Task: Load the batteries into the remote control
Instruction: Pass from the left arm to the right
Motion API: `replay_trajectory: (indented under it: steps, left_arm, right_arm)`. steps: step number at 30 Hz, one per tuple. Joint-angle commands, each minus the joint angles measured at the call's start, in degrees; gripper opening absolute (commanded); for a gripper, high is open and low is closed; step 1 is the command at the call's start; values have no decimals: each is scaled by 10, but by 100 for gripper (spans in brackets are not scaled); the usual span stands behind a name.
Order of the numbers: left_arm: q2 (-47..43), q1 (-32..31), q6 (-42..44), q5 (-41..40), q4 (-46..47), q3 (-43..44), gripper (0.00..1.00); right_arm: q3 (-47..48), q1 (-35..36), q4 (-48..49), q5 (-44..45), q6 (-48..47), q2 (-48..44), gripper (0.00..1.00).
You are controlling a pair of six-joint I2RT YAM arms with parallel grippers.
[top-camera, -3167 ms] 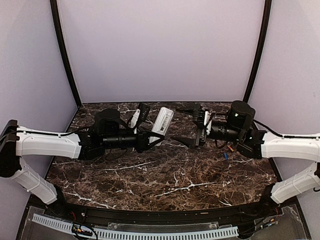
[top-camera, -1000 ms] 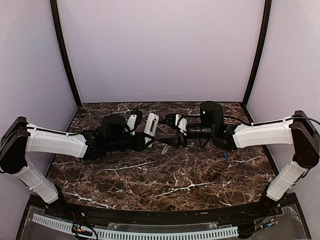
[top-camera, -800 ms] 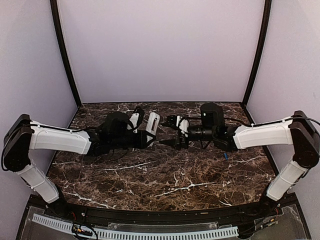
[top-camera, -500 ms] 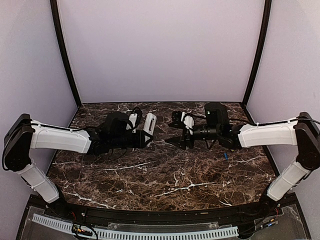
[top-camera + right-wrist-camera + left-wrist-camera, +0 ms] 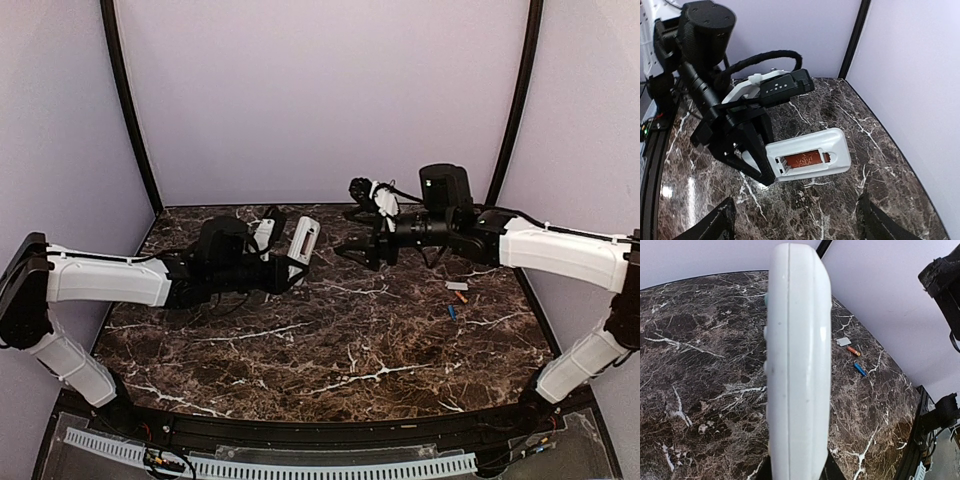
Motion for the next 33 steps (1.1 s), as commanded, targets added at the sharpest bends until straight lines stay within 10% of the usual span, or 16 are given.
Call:
replay_trajectory:
  steps: [1,13,33]
  left_arm:
    - [-34,1,78,76,-51,29,0]
    - [26,3,142,294,-299,162,0]
    - [54,3,145,302,-318,181,0]
  right_arm:
    - [-9,7,-92,-33,-233,-65,83]
    - [2,123,-171,181,-680,-53,93]
    - [22,164,-129,303,-725,44,73]
